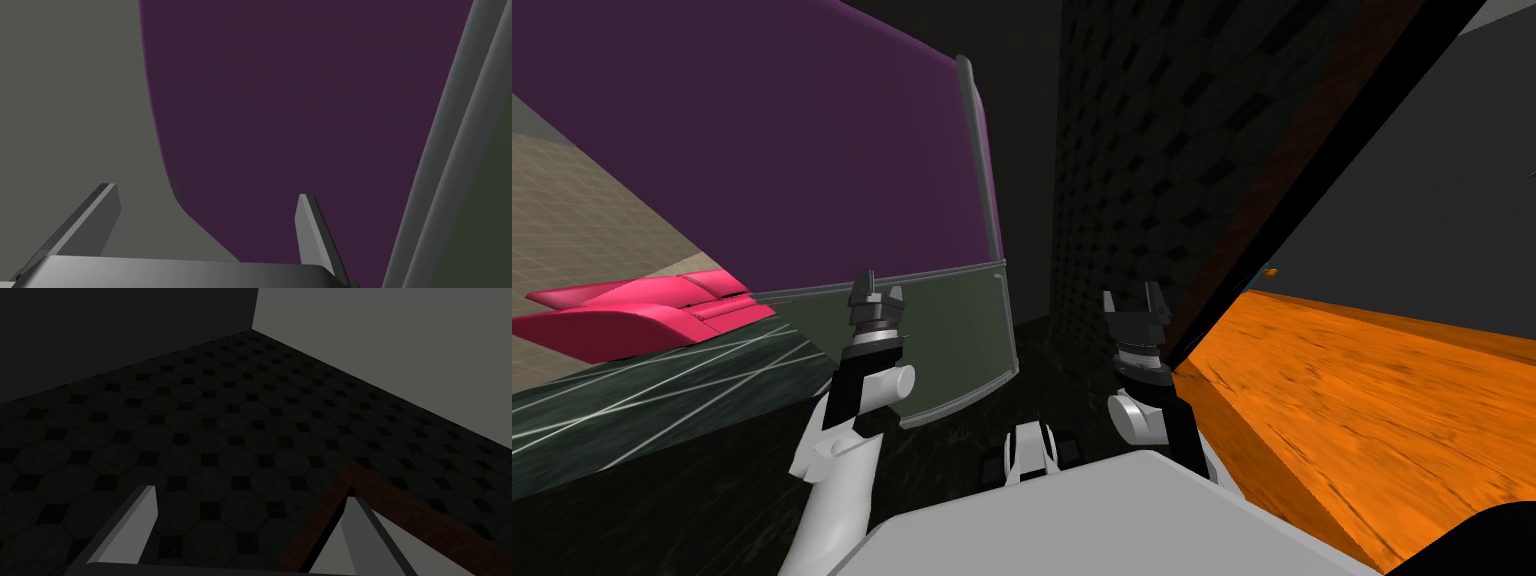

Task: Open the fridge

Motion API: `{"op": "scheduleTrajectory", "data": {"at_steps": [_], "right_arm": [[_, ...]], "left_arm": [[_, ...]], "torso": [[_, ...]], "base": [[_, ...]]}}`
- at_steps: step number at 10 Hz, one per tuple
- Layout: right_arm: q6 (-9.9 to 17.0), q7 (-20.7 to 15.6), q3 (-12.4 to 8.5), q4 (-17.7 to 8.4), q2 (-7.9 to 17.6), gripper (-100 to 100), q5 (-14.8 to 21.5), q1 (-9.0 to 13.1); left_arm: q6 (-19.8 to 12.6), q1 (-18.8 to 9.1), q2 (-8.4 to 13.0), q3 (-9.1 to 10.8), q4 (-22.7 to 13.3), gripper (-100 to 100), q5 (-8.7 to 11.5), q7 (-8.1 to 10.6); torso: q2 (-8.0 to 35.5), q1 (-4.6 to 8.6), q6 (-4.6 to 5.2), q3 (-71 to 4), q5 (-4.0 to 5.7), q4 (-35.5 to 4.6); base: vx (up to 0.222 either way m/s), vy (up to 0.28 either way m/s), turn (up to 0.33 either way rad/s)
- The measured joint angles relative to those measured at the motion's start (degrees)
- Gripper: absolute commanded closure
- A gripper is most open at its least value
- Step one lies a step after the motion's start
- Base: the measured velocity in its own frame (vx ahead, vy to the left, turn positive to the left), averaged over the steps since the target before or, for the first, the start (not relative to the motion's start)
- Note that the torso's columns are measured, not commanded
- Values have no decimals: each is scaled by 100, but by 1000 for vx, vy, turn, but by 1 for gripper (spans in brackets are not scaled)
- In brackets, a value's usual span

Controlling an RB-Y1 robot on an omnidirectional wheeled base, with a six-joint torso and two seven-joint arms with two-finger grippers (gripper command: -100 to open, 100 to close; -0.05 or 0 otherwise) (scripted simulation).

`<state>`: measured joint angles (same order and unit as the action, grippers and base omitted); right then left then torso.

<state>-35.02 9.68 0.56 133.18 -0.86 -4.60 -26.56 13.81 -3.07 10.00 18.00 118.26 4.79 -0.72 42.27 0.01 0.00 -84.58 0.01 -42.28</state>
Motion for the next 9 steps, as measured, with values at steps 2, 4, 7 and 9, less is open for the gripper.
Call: {"op": "scheduleTrajectory", "data": {"at_steps": [2,4,7,9], "right_arm": [[0,0,0,0,0,0,0,0],[0,0,0,0,0,0,0,0],[0,0,0,0,0,0,0,0],[0,0,0,0,0,0,0,0]], "left_arm": [[-137,-297,-9,183,-188,-100,-31,-5],[-198,-618,-16,312,-385,-100,-54,-9],[-376,-1156,49,627,-747,-100,-56,42],[-453,-1453,50,841,-1016,-100,-68,69]], "torso": [[0,-2,0,-1,0,0],[2,-1,0,0,-2,1],[2,2,1,1,1,0],[0,-1,1,0,0,0]], "base": [[-27,-23,-3],[-34,-33,-13],[-38,-45,-15],[-23,-32,-1]]}}
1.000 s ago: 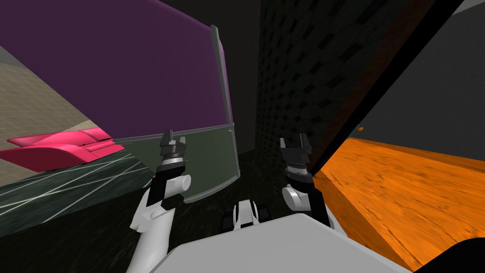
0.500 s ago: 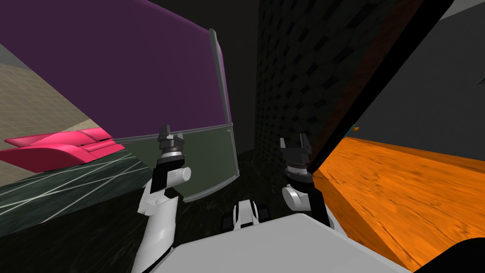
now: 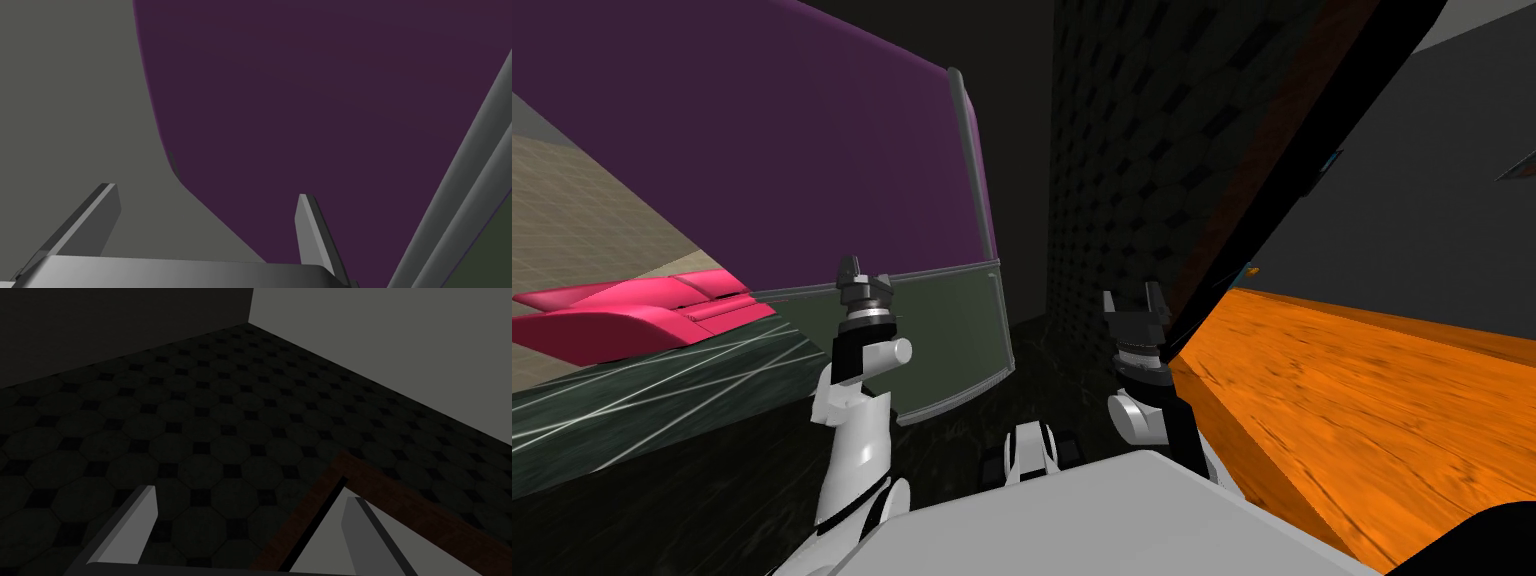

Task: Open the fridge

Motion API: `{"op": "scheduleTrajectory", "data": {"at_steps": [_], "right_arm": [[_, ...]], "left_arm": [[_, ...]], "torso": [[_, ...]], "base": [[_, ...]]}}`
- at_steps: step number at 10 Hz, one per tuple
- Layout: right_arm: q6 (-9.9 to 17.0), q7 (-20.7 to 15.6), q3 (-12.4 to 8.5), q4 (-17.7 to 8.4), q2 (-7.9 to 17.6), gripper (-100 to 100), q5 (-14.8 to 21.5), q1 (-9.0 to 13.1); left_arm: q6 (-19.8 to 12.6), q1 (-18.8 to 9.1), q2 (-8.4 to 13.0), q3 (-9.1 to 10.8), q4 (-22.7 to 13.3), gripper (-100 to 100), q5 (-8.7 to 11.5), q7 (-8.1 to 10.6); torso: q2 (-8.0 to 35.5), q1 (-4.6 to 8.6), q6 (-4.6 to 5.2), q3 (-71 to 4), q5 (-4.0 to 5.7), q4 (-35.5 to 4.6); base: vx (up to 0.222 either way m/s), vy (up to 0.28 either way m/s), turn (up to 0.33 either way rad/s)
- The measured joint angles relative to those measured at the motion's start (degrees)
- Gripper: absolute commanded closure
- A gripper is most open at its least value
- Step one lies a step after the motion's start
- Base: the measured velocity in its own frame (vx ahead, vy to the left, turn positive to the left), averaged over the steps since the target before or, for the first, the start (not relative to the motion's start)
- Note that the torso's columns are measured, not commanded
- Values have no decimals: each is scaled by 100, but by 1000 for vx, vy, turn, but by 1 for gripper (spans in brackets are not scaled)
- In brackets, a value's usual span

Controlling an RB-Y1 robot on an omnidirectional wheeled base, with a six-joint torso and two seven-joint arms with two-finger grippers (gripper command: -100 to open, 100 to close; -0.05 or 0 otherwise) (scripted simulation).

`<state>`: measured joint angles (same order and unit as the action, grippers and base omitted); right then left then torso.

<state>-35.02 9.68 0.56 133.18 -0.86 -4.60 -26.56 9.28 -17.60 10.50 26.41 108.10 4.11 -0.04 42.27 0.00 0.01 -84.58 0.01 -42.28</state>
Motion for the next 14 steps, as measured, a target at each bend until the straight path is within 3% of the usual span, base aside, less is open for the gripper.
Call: {"op": "scheduleTrajectory", "data": {"at_steps": [1,4,6,11,14], "right_arm": [[0,0,0,0,0,0,0,0],[0,0,0,0,0,0,0,0],[0,0,0,0,0,0,0,0],[0,0,0,0,0,0,0,0],[0,0,0,0,0,0,0,0]], "left_arm": [[-14,-128,6,24,-40,-100,0,1],[-269,-653,11,377,-397,-100,-24,30],[-345,-931,23,484,-545,-100,-24,52],[-741,-1720,-37,1049,-1084,-100,-61,111],[-873,-2204,-72,1286,-1473,-100,-109,109]], "torso": [[-4,-8,-1,-2,-3,1],[2,8,0,1,1,0],[0,-6,-1,0,-2,1],[1,4,-1,0,0,1],[1,-3,0,1,-3,1]], "base": [[-28,-27,-18],[-23,-47,-12],[-17,-35,-11],[-19,-60,-12],[-11,-40,-10]]}}
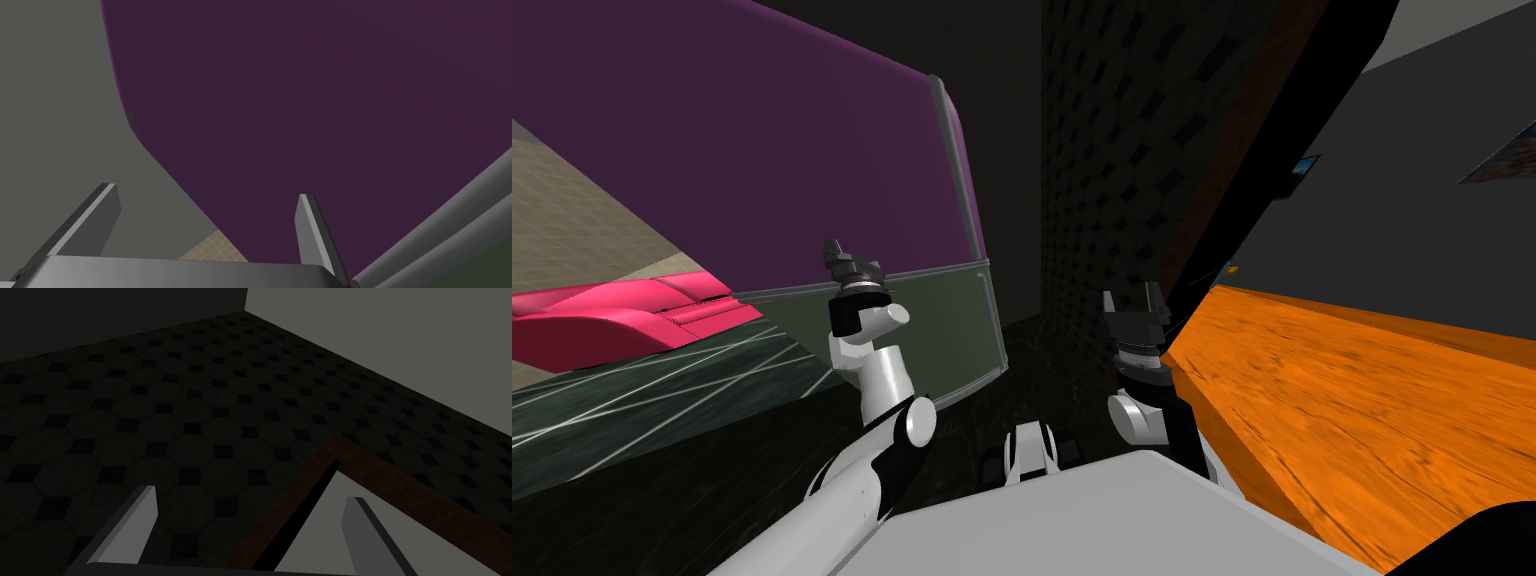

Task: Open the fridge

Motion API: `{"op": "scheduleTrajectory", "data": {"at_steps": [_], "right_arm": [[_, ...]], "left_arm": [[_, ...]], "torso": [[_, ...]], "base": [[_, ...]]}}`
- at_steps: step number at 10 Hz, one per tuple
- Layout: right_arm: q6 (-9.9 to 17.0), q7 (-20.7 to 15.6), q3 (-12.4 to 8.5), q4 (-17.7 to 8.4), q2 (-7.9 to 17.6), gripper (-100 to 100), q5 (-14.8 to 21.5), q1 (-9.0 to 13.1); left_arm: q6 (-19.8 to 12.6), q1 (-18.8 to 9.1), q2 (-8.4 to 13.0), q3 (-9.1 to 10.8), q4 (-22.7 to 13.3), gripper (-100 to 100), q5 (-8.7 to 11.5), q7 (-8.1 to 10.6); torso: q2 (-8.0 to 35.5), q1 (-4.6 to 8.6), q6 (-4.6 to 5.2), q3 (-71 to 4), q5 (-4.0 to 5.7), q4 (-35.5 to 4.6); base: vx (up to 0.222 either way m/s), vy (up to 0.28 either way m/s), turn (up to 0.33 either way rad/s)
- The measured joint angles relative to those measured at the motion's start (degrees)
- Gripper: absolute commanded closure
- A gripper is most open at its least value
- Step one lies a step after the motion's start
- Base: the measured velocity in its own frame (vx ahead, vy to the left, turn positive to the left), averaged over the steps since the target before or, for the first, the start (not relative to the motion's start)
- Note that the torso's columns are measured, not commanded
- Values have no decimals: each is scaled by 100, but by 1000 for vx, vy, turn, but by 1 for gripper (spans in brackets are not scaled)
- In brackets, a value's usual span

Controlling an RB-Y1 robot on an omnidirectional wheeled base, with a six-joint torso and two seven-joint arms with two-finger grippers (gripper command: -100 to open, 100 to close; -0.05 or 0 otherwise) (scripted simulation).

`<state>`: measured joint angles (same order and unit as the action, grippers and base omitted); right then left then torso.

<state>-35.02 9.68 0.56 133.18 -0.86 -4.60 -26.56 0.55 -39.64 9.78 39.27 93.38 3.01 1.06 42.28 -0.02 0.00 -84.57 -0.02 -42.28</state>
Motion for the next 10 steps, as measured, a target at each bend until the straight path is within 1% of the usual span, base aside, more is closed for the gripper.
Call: {"op": "scheduleTrajectory", "data": {"at_steps": [1,2,3,4,5,6,7,8,9,10], "right_arm": [[0,0,0,0,0,0,0,0],[0,0,0,0,0,0,0,0],[0,0,0,0,0,0,0,0],[0,0,0,0,0,0,0,0],[0,0,0,0,0,0,0,0],[0,0,1,0,-1,0,0,0],[0,0,0,0,0,0,0,0],[0,0,0,0,0,0,0,0],[0,0,0,0,0,0,0,0],[0,0,0,0,0,0,0,0]], "left_arm": [[-71,-108,16,72,-80,-100,9,17],[-125,-274,43,211,-272,-100,14,49],[-161,-419,46,289,-414,-100,9,64],[-241,-593,69,428,-624,-100,8,87],[-315,-729,43,507,-699,-100,-7,92],[-396,-913,60,644,-904,-100,-15,107],[-482,-1034,43,722,-960,-100,-25,115],[-597,-1183,12,851,-1063,-100,-36,129],[-643,-1296,35,922,-1201,-100,-33,145],[-716,-1436,56,1042,-1372,-100,-24,173]], "torso": [[0,3,-1,1,2,-1],[-1,7,0,0,3,0],[-3,5,0,-1,3,0],[0,10,0,0,3,0],[-1,6,0,0,4,-1],[-2,9,0,-1,3,1],[1,-2,-1,1,1,-1],[-2,0,0,-1,0,0],[1,-5,-1,0,0,0],[1,1,0,1,1,-1]], "base": [[-7,-58,-16],[1,-55,-7],[-7,-78,-20],[2,-75,-8],[8,-95,-19],[0,-70,-8],[16,-75,-17],[7,-62,-8],[6,-70,-19],[8,-64,-6]]}}
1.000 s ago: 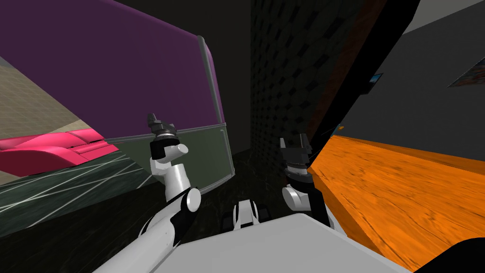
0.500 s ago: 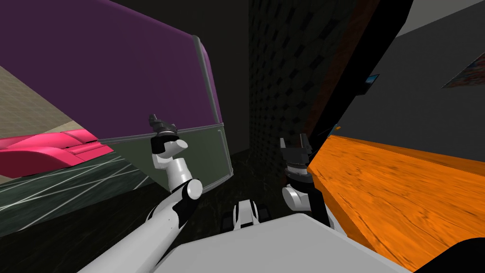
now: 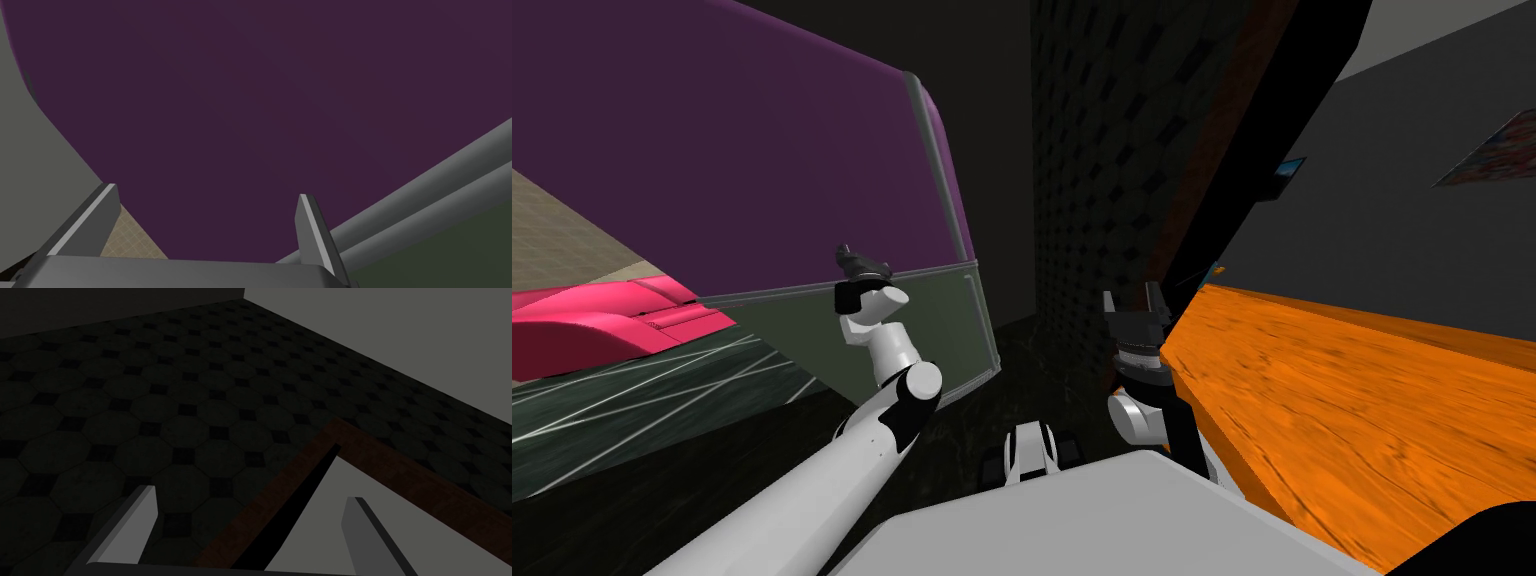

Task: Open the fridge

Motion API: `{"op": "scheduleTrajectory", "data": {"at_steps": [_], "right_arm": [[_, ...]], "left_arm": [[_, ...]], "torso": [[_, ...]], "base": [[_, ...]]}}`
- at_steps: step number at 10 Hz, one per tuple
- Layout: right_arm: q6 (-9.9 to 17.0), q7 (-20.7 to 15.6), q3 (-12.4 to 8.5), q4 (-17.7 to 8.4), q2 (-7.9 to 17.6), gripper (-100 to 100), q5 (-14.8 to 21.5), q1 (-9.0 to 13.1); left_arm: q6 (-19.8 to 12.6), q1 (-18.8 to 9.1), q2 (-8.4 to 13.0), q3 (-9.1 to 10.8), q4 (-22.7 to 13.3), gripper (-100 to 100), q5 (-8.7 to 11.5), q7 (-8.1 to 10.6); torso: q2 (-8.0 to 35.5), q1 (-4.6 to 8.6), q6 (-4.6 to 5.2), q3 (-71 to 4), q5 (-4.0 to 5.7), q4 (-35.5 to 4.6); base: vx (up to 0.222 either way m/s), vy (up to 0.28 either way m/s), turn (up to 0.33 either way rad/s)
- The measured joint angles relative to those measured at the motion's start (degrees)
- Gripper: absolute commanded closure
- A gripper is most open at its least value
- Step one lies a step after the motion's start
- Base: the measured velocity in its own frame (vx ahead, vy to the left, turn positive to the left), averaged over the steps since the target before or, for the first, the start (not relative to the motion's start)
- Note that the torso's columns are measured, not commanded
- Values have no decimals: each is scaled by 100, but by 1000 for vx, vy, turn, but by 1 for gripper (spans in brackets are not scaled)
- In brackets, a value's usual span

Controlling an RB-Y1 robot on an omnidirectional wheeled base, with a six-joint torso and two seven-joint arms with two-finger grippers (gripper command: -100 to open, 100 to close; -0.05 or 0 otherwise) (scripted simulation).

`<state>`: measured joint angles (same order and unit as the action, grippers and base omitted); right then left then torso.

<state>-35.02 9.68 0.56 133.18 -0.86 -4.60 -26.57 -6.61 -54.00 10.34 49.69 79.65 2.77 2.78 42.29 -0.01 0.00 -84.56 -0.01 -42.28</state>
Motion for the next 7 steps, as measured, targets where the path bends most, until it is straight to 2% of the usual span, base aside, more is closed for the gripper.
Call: {"op": "scheduleTrajectory", "data": {"at_steps": [3,5,7], "right_arm": [[0,0,0,0,0,0,0,0],[0,0,0,0,0,0,0,0],[0,0,0,0,0,0,0,0]], "left_arm": [[-303,-449,-35,376,-354,-100,-47,36],[-422,-595,-24,477,-541,-100,-46,62],[-525,-834,-37,664,-772,-100,-96,71]], "torso": [[-3,15,0,-2,5,1],[3,-17,-2,2,-4,-1],[-3,-2,-1,-2,0,1]], "base": [[18,-95,-16],[14,-45,-8],[25,-62,-11]]}}
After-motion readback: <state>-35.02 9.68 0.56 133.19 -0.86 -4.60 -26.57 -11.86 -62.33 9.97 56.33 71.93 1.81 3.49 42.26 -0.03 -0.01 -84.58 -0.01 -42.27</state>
